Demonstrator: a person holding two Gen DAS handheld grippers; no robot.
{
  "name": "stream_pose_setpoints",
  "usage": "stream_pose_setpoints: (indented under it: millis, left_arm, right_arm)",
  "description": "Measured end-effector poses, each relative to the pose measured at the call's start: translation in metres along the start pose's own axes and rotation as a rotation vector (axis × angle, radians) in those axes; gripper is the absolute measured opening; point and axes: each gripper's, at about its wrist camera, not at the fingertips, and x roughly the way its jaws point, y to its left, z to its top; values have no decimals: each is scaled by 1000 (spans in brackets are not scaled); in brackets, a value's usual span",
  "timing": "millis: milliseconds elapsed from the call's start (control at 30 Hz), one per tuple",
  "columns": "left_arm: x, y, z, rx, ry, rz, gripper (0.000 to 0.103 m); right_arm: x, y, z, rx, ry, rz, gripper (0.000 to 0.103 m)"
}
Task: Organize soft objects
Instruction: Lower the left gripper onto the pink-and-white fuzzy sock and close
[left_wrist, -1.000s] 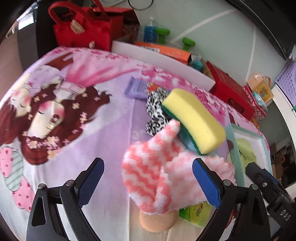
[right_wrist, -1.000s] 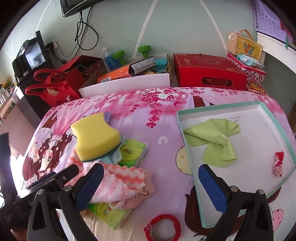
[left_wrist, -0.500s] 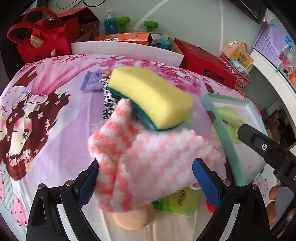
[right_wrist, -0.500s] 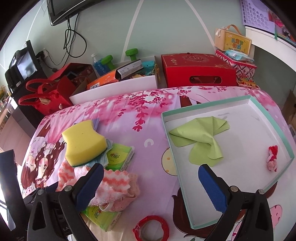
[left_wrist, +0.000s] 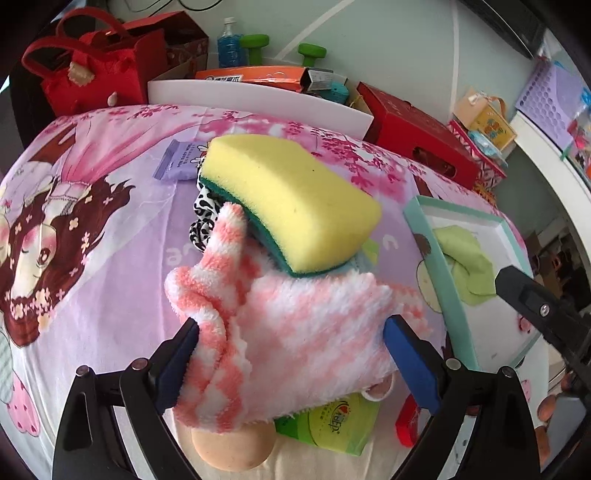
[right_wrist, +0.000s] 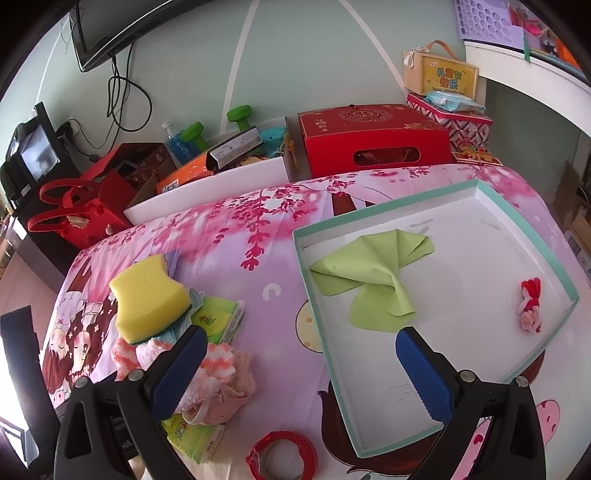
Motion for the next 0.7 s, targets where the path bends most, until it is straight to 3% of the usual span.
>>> stream_pose_setpoints:
  millis: [67,133,367,400,533,700]
  left_arm:
    - [-2,2,0,-8,-5,4,89]
    - [-5,6,1,-16,-8,0,71]
    - [-7,11,1,-27,-4,-17,42]
    - [-8,12,1,-30,-6,-20,33]
    - [-8,12,0,-35,1,-32,18]
    - [-14,15,1,-52,-10,-54,12]
  right_arm:
    - [0,-1,0,1,0,1,103]
    - [0,-1,0,1,2,-1,103]
    - [1,-2,0,9,9,-2,103]
    - [1,-2,0,8,9,-2,103]
    - [2,-2,-1,6,11,0,103]
    - [2,-1,-1,3,7,-1,103]
